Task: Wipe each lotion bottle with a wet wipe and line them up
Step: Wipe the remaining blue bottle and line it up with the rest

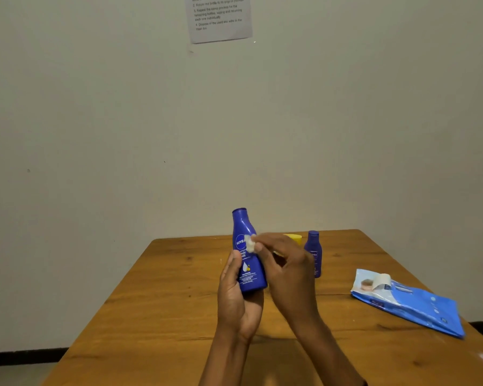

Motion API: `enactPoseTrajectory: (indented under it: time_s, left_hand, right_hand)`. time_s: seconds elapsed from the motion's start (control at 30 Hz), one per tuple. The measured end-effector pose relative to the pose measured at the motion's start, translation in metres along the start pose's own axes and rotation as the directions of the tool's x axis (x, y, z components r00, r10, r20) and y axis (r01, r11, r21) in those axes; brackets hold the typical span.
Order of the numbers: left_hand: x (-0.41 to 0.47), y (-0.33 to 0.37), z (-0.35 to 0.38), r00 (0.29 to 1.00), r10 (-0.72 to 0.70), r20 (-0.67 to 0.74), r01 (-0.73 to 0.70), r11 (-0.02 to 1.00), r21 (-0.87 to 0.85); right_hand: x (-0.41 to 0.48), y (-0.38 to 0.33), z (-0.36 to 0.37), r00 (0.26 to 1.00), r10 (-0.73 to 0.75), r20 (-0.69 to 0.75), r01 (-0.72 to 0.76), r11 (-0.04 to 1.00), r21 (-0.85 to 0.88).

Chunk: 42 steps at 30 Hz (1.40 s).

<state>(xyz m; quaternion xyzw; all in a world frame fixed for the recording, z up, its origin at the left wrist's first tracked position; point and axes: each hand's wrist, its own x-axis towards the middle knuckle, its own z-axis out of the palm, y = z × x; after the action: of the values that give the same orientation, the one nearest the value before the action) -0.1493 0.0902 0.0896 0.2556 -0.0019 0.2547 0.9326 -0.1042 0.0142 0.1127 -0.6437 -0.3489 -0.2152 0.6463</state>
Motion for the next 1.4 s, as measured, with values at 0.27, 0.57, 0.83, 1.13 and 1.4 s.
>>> enactPoseTrajectory:
  time_s: [0.27,0.57,0.83,1.13,1.4]
  left_hand:
    - [-0.001,0.005,0.002,0.985,-0.165,0.06,0.173,0.967,-0.187]
    - [0.001,-0.001,0.004,0.995,0.061,0.08,-0.072,0.987,0.143]
    - [-0.001,-0.006,0.01,0.987,0.122,0.103,-0.141,0.97,0.197]
    - [0.0,0.001,0.005,0.997,-0.081,0.001,0.081,0.991,-0.104]
    - [-0.008,0.0,0.017,0.978,-0.203,0.038,0.206,0.941,-0.267]
  right_hand:
    - [-0.057,-0.002,0.002,0.993,-0.096,-0.065,0.087,0.988,-0.127]
    - [0.02,-0.017,-0.006,0.994,-0.078,-0.079,0.072,0.995,-0.069]
    - [0.033,-0.013,0.001,0.983,-0.155,-0.099,0.135,0.973,-0.186]
    - [-0.042,-0.003,0.006,0.988,-0.112,-0.108,0.102,0.991,-0.089]
    - [-0.057,0.004,0.003,0.948,-0.246,-0.205,0.221,0.966,-0.135]
